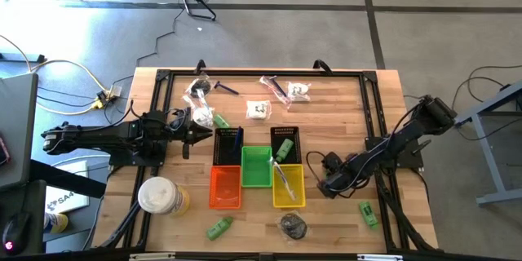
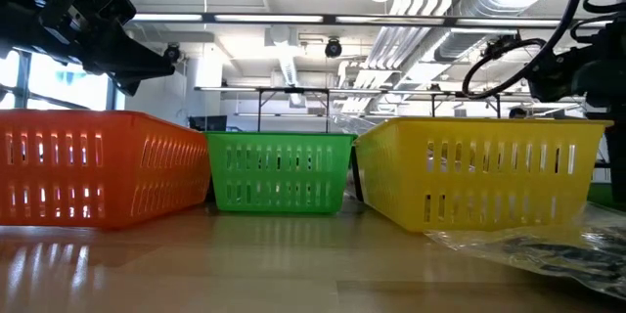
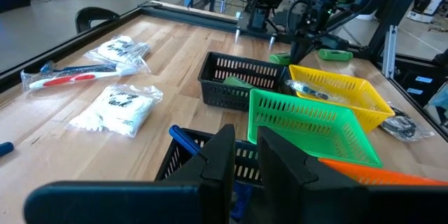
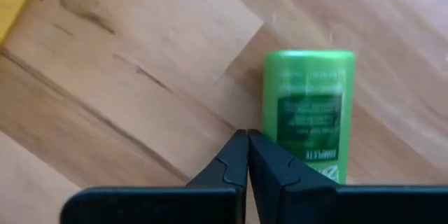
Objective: Pick & Place Travel size toiletries
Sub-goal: Put the green shampoo into the right black bin
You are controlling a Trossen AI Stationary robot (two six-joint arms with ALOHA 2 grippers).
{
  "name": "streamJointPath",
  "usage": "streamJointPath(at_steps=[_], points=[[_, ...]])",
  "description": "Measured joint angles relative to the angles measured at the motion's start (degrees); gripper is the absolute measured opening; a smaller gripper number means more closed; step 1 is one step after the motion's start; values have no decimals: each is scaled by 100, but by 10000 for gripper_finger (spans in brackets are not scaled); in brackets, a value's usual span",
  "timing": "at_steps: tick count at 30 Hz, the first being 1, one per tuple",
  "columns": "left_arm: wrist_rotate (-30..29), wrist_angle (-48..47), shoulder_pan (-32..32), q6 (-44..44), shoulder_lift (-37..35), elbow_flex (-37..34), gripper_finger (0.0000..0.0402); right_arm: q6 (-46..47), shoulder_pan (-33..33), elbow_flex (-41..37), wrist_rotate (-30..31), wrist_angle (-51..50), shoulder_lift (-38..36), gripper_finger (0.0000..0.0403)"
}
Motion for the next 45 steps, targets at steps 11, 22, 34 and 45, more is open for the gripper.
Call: streamJointPath(at_steps=[11, 22, 34, 45], points=[[0, 1, 0, 0, 1, 0, 61, -613, -116, 194, 17, 75, -292, 3], [-1, 1, 0, 0, 1, 0, 61, -593, -541, 212, -645, -537, -348, 4], [-2, 1, 0, 0, 1, 0, 61, -1204, -892, 212, -1304, -543, -348, 4], [-2, 1, 0, 0, 0, 0, 61, -1336, -975, 532, -1240, -1543, -365, 4]])
